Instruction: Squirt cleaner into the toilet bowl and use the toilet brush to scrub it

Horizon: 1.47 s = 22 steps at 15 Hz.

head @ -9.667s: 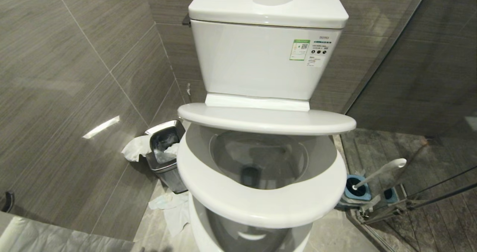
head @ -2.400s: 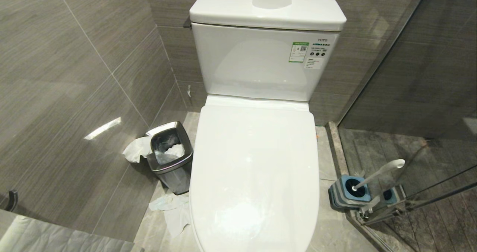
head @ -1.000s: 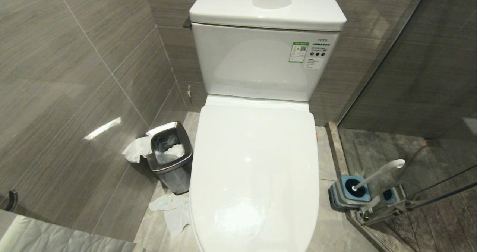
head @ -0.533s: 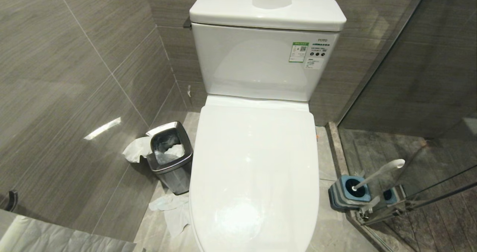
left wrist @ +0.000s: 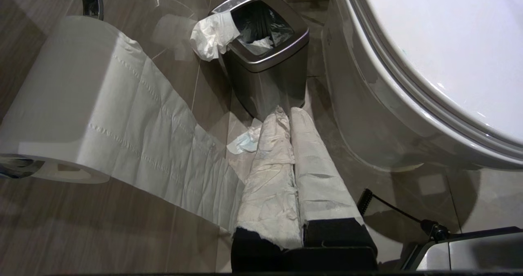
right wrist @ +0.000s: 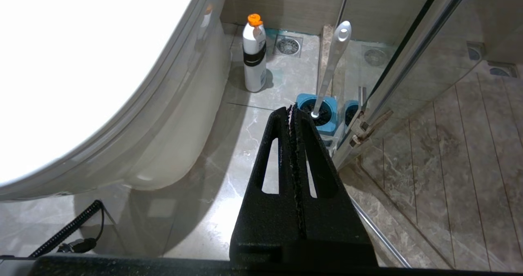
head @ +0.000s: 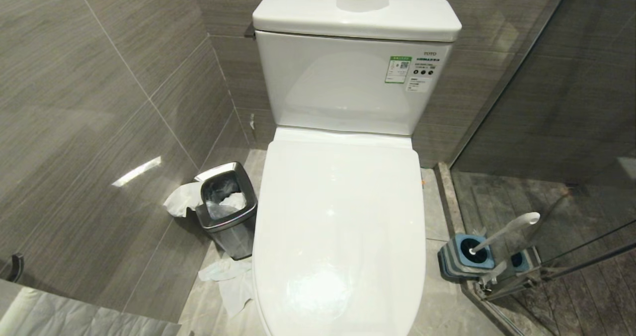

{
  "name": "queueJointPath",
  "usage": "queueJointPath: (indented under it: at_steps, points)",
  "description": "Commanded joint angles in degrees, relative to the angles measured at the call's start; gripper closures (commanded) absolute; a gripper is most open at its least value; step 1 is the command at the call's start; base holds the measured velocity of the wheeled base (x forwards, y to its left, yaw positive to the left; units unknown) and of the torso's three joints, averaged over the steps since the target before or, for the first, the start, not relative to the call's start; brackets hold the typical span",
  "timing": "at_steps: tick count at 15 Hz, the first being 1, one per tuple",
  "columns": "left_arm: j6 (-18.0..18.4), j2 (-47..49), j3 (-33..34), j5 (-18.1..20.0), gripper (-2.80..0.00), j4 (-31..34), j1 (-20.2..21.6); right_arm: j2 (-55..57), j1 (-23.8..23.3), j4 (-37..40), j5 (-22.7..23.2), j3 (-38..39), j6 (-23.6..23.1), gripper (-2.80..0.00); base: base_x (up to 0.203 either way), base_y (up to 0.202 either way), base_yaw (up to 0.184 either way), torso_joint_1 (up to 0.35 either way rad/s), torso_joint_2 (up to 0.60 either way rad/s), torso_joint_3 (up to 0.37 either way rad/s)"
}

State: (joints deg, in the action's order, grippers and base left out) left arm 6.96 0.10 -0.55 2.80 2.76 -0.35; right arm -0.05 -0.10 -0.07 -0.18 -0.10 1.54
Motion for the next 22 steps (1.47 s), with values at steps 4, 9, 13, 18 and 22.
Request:
queueJointPath:
  at_steps: [4, 9, 13, 18, 22]
  points:
    - [-2.37, 0.08, -0.06, -0.87, 0.0, -0.47, 0.0, 0.05, 0.01, -0.01, 0.01, 0.01, 0.05, 0.0, 0.0, 0.0, 0.0, 0.0, 0.0, 0.0]
    - [-5.47, 0.08, -0.07, -1.2, 0.0, -0.47, 0.0, 0.05, 0.01, -0.01, 0.01, 0.01, 0.05, 0.0, 0.0, 0.0, 0.0, 0.0, 0.0, 0.0]
    - [-5.56, 0.08, -0.07, -1.22, 0.0, -0.47, 0.0, 0.05, 0.01, -0.01, 0.01, 0.01, -0.04, 0.0, 0.0, 0.0, 0.0, 0.0, 0.0, 0.0]
    - [-5.56, 0.08, -0.07, -1.22, 0.0, -0.47, 0.0, 0.05, 0.01, -0.01, 0.01, 0.01, 0.05, 0.0, 0.0, 0.0, 0.0, 0.0, 0.0, 0.0]
    - [-5.56, 0.08, -0.07, -1.22, 0.0, -0.47, 0.0, 0.05, 0.01, -0.01, 0.01, 0.01, 0.05, 0.0, 0.0, 0.0, 0.0, 0.0, 0.0, 0.0]
